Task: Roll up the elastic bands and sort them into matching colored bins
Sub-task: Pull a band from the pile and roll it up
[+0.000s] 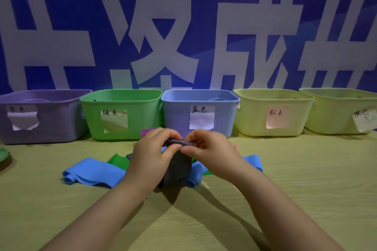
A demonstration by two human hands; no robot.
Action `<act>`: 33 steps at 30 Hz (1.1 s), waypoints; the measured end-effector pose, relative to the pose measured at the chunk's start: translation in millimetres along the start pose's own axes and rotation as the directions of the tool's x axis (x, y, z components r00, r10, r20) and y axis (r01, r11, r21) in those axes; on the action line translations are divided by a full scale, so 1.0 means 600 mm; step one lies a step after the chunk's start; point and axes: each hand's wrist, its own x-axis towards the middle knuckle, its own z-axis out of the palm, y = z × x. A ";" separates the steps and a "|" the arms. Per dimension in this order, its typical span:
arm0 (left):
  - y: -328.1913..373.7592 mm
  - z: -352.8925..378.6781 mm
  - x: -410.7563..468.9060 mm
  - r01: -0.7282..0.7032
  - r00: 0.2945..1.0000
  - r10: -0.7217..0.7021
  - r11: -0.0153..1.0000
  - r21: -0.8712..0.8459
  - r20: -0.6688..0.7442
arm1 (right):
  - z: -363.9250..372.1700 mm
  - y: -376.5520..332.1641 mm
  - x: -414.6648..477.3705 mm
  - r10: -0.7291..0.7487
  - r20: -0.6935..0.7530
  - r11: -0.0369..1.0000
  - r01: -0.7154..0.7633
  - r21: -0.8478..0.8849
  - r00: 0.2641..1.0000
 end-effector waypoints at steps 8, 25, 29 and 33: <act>0.002 0.002 -0.001 -0.061 0.998 0.060 0.998 -0.029 -0.022 | -0.004 0.003 0.001 0.075 0.017 0.993 -0.076 0.096 0.997; -0.017 -0.003 0.007 -0.104 0.994 0.106 0.984 0.148 -0.002 | 0.006 0.007 0.003 -0.034 0.002 0.987 0.034 0.155 0.999; -0.018 0.002 0.006 -0.105 0.993 0.101 0.991 0.086 0.056 | 0.005 0.004 0.003 -0.015 0.024 0.997 0.013 0.080 1.000; -0.013 0.005 0.000 -0.045 0.994 0.043 0.999 0.010 0.101 | 0.000 0.003 0.001 -0.028 0.011 0.999 0.028 -0.038 1.000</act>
